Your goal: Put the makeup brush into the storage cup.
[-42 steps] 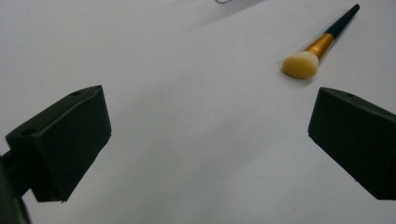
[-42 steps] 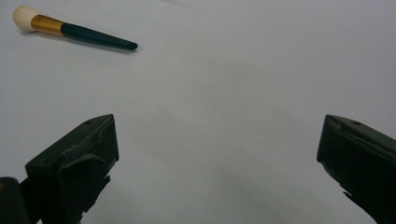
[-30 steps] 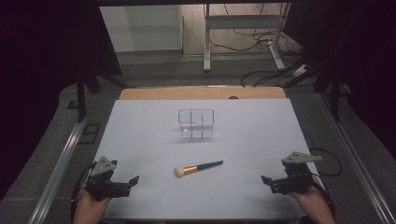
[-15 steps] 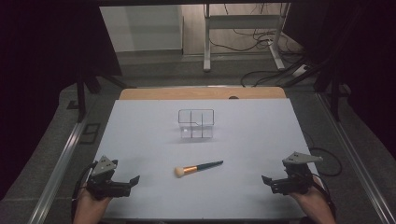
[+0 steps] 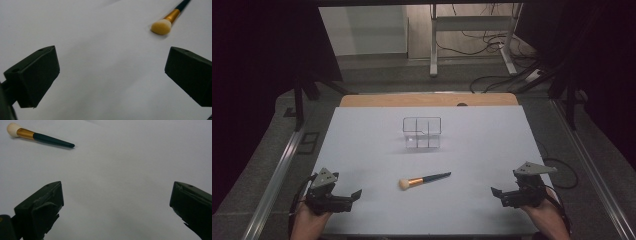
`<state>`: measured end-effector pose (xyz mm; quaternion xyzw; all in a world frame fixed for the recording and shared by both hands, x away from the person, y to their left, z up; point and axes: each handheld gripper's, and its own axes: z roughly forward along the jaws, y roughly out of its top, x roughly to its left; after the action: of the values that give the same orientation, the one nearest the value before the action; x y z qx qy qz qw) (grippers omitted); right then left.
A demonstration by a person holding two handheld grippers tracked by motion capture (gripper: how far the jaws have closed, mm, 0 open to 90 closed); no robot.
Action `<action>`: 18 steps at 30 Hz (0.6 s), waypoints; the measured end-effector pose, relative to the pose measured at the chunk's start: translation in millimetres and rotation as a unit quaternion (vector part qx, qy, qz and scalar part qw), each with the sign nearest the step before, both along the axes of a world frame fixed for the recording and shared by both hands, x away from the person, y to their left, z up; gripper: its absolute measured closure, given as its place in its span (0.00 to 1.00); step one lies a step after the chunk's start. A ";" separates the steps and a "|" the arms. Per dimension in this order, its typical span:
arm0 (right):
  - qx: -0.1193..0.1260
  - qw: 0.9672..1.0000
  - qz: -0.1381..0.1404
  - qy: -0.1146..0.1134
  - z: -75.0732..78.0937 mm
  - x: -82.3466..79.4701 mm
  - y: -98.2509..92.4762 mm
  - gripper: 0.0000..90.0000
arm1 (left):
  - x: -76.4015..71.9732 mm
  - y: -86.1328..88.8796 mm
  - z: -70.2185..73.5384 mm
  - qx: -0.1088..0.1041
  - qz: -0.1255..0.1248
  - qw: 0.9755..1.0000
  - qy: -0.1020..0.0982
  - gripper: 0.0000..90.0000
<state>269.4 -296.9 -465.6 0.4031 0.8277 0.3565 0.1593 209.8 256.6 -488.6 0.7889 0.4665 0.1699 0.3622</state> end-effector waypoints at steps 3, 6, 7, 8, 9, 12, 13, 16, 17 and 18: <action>-0.002 1.000 0.002 0.001 0.1 0.0 1.0 0.00 | -1.0 -0.3 0.2 -0.001 -0.001 1.000 0.002 0.00; -0.001 1.000 0.001 0.000 0.0 0.4 1.4 0.00 | -1.5 0.1 0.3 -0.002 0.001 1.000 0.003 0.00; 0.000 1.000 0.001 0.000 0.1 0.9 1.4 0.00 | -1.8 0.3 0.3 -0.002 0.001 1.000 0.004 0.00; 0.002 1.000 0.001 0.000 0.2 1.0 1.7 0.00 | -2.1 -0.1 0.0 -0.003 0.001 1.000 0.007 0.00; 0.003 1.000 0.001 0.001 0.3 1.2 1.9 0.00 | -2.4 -0.6 0.0 -0.001 0.000 1.000 0.008 0.00; 0.003 1.000 0.005 0.002 0.1 1.6 3.2 0.00 | -2.8 -1.9 -0.1 0.003 -0.003 1.000 0.009 0.00; 0.003 1.000 0.007 0.003 -0.1 1.5 3.9 0.00 | -3.0 -2.4 -0.1 0.003 -0.003 1.000 0.010 0.00; 0.001 1.000 0.010 0.006 -0.5 1.6 5.1 0.00 | -3.8 -2.8 -0.5 0.003 -0.003 1.000 0.013 0.00; 0.001 1.000 0.012 0.008 -0.8 1.7 6.7 0.00 | -4.1 -2.7 -0.5 0.001 -0.003 1.000 0.014 0.00; 0.001 1.000 0.012 0.008 -0.8 1.7 6.7 0.00 | -4.6 -2.7 -0.4 0.000 -0.003 1.000 0.014 0.00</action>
<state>271.1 -290.3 -466.4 0.3962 0.8331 0.3564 0.1484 205.2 253.9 -489.0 0.7928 0.4693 0.1576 0.3555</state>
